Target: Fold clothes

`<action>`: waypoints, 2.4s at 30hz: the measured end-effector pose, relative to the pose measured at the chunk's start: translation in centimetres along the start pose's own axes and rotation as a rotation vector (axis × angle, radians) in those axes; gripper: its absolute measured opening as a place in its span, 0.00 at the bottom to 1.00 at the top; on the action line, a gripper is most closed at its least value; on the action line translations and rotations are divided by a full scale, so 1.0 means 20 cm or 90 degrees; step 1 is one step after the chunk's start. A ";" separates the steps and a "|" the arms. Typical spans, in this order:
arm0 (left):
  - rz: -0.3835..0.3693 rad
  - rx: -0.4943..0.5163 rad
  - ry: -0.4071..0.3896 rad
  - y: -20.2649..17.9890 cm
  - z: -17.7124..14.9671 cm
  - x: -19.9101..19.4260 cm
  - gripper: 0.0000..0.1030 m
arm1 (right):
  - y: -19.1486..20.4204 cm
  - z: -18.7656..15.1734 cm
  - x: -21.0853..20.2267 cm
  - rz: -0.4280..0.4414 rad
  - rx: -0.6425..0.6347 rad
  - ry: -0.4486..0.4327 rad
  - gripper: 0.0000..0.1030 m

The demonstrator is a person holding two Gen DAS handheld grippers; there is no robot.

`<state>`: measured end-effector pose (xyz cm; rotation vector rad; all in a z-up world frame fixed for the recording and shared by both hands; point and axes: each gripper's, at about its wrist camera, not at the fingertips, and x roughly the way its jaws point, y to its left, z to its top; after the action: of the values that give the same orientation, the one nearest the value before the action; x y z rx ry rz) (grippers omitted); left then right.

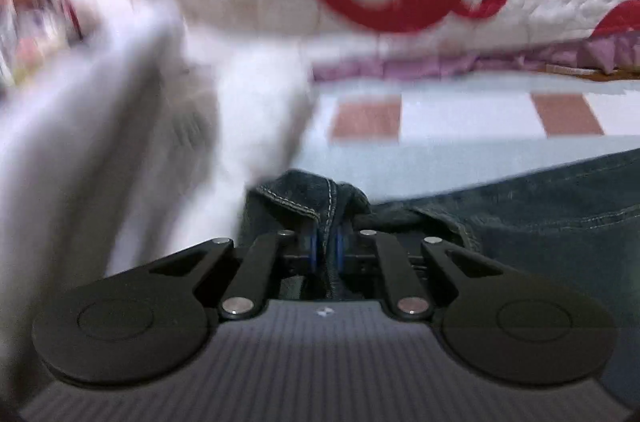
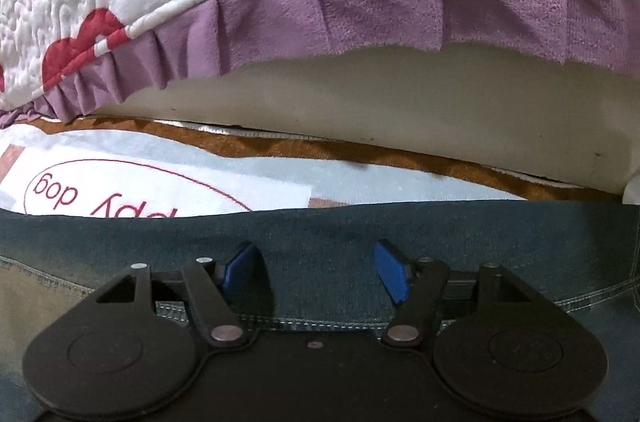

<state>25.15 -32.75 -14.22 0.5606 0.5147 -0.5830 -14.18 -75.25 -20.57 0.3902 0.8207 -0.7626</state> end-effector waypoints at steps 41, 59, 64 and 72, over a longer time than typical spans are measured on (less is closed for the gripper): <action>0.004 -0.230 0.191 0.53 -0.77 -0.80 0.85 | 1.09 -0.45 -0.72 0.216 -0.179 -0.027 0.66; -0.157 -0.502 0.207 0.80 -1.02 -0.83 0.46 | 2.01 -1.05 -1.20 0.543 -0.700 0.074 0.51; -0.153 -0.424 0.181 0.72 -0.95 -0.86 0.46 | 1.96 -1.14 -1.20 0.506 -0.734 0.051 0.60; -0.245 -0.299 0.084 0.59 -0.80 -1.05 0.52 | 1.89 -1.10 -1.24 0.480 -0.717 -0.019 0.14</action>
<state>12.88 -7.04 -9.60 0.0490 0.8662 -0.7622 -8.40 -25.75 -14.34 -0.3326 0.8623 0.4348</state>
